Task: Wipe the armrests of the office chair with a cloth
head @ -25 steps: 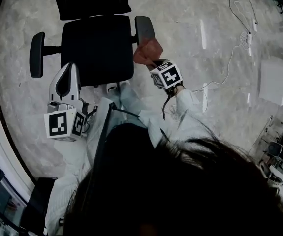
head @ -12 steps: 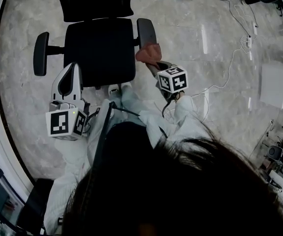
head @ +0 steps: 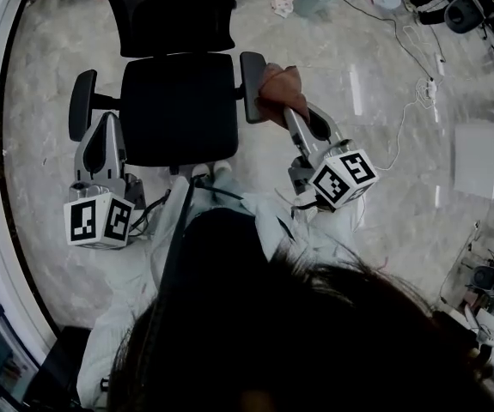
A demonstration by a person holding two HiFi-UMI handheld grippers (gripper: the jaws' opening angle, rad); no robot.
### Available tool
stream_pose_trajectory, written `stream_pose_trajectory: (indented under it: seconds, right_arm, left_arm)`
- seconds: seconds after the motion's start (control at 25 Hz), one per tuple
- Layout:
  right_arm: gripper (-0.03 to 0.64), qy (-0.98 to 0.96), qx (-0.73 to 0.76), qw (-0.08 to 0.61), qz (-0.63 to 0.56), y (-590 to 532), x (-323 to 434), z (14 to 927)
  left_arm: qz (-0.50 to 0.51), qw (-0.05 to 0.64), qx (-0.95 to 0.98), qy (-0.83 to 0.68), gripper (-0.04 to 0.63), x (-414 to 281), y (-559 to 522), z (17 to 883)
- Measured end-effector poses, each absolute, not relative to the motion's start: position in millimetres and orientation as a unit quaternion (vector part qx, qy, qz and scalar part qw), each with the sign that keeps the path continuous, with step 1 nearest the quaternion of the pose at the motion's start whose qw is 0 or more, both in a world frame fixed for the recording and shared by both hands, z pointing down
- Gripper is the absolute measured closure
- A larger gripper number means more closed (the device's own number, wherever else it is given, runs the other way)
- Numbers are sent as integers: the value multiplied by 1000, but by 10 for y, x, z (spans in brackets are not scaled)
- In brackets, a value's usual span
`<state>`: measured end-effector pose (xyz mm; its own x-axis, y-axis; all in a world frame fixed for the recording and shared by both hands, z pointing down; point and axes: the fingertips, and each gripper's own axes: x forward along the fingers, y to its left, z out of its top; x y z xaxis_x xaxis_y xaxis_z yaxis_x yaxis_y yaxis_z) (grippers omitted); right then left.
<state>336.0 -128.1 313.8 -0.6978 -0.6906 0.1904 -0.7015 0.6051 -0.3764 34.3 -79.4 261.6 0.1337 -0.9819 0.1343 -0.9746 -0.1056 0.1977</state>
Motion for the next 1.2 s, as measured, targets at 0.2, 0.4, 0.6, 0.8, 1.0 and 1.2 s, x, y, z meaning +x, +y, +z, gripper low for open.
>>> stream_pose_trajectory:
  seconds: [0.2, 0.4, 0.6, 0.8, 1.0, 1.2]
  right_arm:
    - [592, -911, 368, 16, 186, -1083, 3373, 2793]
    - [592, -931, 326, -3, 164, -1015, 3112, 2578]
    - [592, -953, 249, -8, 173, -1002, 2364, 2710]
    - [592, -965, 201, 9, 169, -796, 1629, 2783]
    - [592, -966, 201, 22, 160, -490, 757, 2900]
    - [592, -955, 253, 21, 156, -357, -114, 2884]
  left_arm:
    - [-41, 116, 714, -689, 592, 136, -580, 2502]
    - [-41, 119, 667, -735, 592, -182, -119, 2427]
    - [-35, 127, 577, -806, 592, -885, 670, 2626]
    - [-49, 118, 529, -839, 592, -1491, 1246, 2650]
    - [-77, 125, 532, -834, 592, -2277, 1521, 2850]
    - [-57, 122, 600, -789, 592, -3219, 1287, 2816]
